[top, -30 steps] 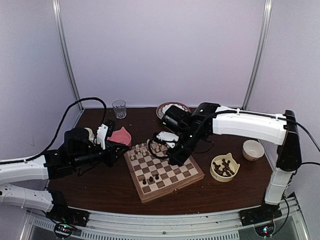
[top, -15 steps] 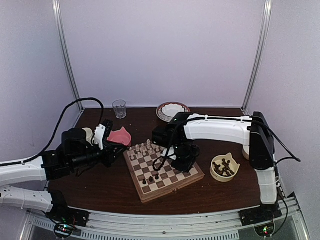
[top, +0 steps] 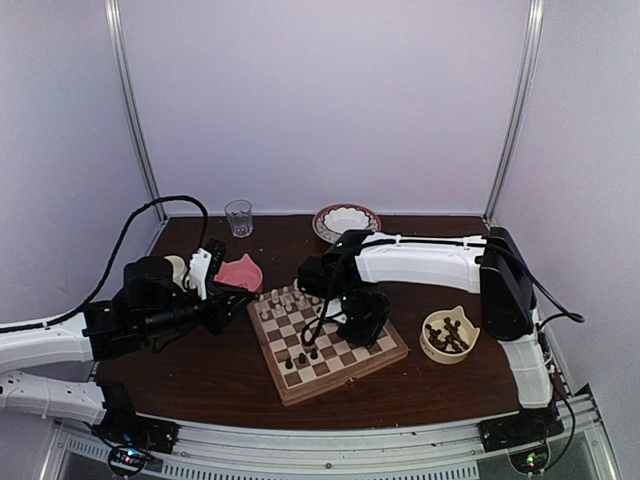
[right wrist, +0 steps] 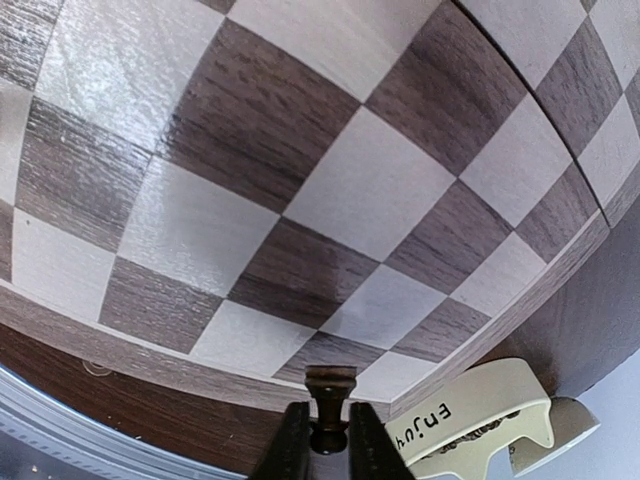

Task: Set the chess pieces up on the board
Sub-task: Place the pawn on the chessboard, then pick up the pawn from the chessboard.

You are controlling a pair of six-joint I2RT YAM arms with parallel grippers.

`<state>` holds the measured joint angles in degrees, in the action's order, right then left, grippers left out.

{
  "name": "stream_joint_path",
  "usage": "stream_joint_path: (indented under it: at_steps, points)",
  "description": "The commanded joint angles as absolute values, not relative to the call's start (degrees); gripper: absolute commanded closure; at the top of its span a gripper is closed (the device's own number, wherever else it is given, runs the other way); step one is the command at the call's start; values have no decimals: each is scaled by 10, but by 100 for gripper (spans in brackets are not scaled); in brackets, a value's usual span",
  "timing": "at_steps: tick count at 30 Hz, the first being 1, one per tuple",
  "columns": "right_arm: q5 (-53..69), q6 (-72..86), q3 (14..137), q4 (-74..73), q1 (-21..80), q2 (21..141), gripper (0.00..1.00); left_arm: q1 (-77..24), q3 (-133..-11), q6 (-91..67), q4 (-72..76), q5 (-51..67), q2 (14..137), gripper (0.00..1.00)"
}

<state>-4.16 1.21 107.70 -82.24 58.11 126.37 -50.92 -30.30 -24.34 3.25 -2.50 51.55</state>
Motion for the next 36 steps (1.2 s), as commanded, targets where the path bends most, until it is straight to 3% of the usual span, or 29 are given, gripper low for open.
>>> stream_joint_path:
  at_steps: [1, 5, 7, 13, 19, 24, 32, 36]
  points:
    - [-50, 8, 1098, -823, 577, 1263, 74, -505, -301, -237, 48, -18, 515, 100]
    - [-50, 9, 1099, -810, 577, 1248, 58, -505, -301, -237, 48, -18, 515, 100]
    - [-51, 12, 1098, -802, 577, 1238, 56, -505, -301, -236, 48, -18, 516, 100]
    - [-32, 27, 1006, -702, 577, 1148, 63, -505, -301, -236, 48, -16, 519, 100]
    - [-2, 15, 833, -509, 575, 1011, 55, -505, -305, -231, 50, -4, 525, 100]
    - [-2, 31, 700, -358, 563, 937, 55, -505, -311, -218, 52, 20, 534, 100]
    - [30, 52, 624, -278, 548, 918, 53, -505, -327, -205, 50, 39, 568, 100]
    - [50, 52, 634, -282, 547, 955, 59, -505, -328, -204, 51, 46, 574, 100]
